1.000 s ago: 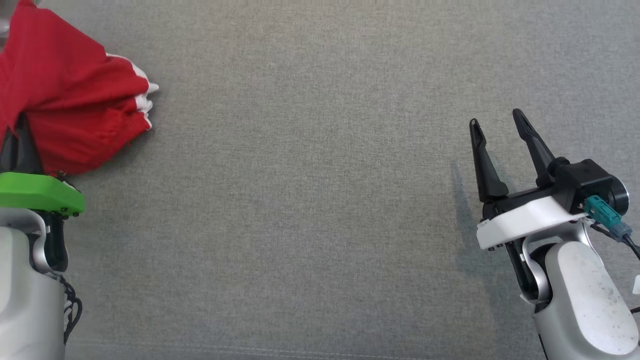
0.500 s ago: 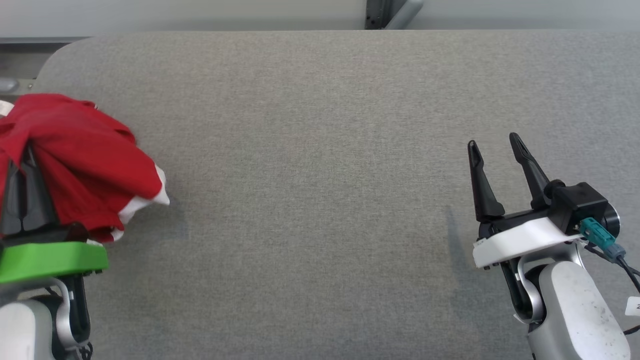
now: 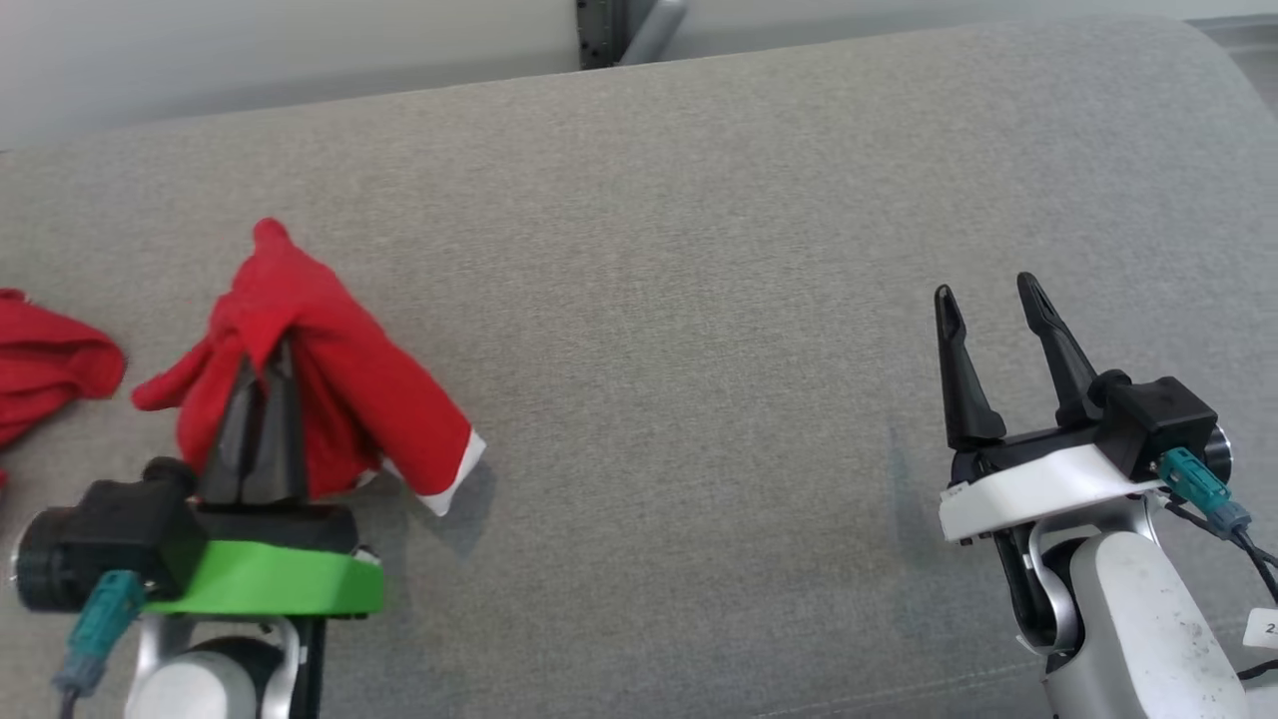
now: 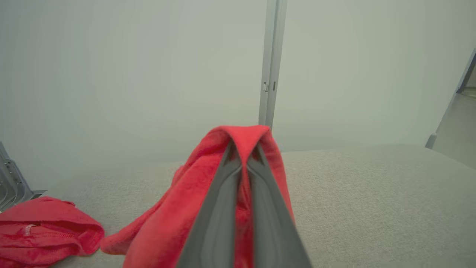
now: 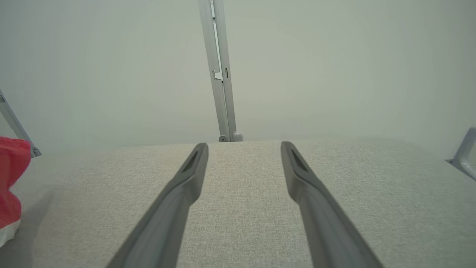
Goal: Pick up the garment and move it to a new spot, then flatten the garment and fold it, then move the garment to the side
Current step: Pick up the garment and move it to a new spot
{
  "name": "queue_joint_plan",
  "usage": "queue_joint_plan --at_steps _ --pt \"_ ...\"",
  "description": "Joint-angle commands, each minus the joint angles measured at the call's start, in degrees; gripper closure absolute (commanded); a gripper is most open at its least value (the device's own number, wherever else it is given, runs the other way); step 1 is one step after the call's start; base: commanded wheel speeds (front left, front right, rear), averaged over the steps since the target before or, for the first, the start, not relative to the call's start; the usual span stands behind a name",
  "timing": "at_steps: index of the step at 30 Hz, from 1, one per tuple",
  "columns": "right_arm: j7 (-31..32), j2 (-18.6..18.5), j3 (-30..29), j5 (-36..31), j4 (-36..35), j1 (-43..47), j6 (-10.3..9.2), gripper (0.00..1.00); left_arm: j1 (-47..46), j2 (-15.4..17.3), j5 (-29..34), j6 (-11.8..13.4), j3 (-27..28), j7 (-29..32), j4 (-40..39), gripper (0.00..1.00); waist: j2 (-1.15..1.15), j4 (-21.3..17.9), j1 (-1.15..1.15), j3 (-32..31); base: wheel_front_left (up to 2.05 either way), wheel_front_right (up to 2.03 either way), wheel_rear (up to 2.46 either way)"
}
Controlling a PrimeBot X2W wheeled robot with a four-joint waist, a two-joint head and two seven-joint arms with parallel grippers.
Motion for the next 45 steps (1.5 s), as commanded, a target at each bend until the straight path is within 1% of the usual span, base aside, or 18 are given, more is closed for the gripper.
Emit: queue_joint_plan --at_steps 1,8,13,17,18,19,20,25,31,35,45 --pt "-0.42 0.21 0.31 0.2 0.08 -0.33 0.0 0.0 -1.82 -0.35 0.59 -0.48 -0.76 0.12 0.6 1.0 0.0 -4.87 0.0 1.94 0.0 0.0 0.0" --pt "-1.19 0.62 -0.02 0.85 0.34 -1.3 0.0 0.0 -8.79 -4.37 1.81 -4.88 -9.93 0.91 7.29 1.0 0.0 -11.79 0.0 5.66 0.0 0.0 0.0" --pt "-1.78 0.84 -0.27 1.44 0.81 -1.61 0.0 0.0 -12.6 -6.33 1.62 -7.74 -14.01 1.61 14.45 1.0 0.0 -14.63 0.0 8.11 0.0 0.0 0.0" --pt "-2.21 0.87 -0.38 2.04 1.48 -1.67 0.0 0.0 -14.04 -6.9 1.62 -9.58 -16.28 2.04 19.92 1.0 0.0 -15.7 0.0 8.83 0.0 0.0 0.0" --pt "-2.3 0.88 -0.44 2.13 1.65 -1.66 0.0 0.0 -14.23 -6.99 1.73 -9.78 -16.76 2.05 20.93 0.8 0.0 -15.75 0.0 8.84 0.0 0.0 0.0" --pt "-2.41 0.9 -0.58 2.16 1.78 -1.61 0.0 0.0 -14.45 -6.98 2.24 -9.79 -17.07 1.83 21.75 0.5 0.0 -15.71 0.0 8.8 0.0 0.0 0.0" --pt "-2.51 0.91 -0.75 2.25 1.97 -1.47 0.0 0.0 -14.62 -7.15 2.4 -9.8 -17.39 1.32 22.41 0.0 0.0 -15.54 0.0 8.66 0.0 0.0 0.0" --pt "-2.68 0.91 -1.5 2.29 2.58 -1.14 0.0 0.0 -14.63 -7.74 2.62 -9.76 -18.32 -0.87 23.22 0.0 0.0 -14.04 0.0 7.45 0.0 0.0 0.0" --pt "-2.8 0.89 -1.97 1.12 2.83 -0.75 0.0 0.0 -13.04 -7.94 1.7 -8.29 -16.94 -5.02 21.78 0.0 0.0 -10.23 0.0 4.7 0.0 0.0 0.0" --pt "-2.58 0.88 -2.28 0.45 2.68 -0.39 0.0 0.0 -11.74 -7.11 0.71 -6.71 -14.25 -7.23 19.98 0.0 0.0 -7.43 0.0 3.08 0.0 0.0 0.0" --pt "-1.19 0.7 -2.69 -0.67 1.74 0.71 0.0 0.0 -8.14 -3.25 -2.44 -1.91 -4.89 -10.21 18.28 0.0 0.0 -1.98 0.0 0.22 0.0 0.0 0.0"
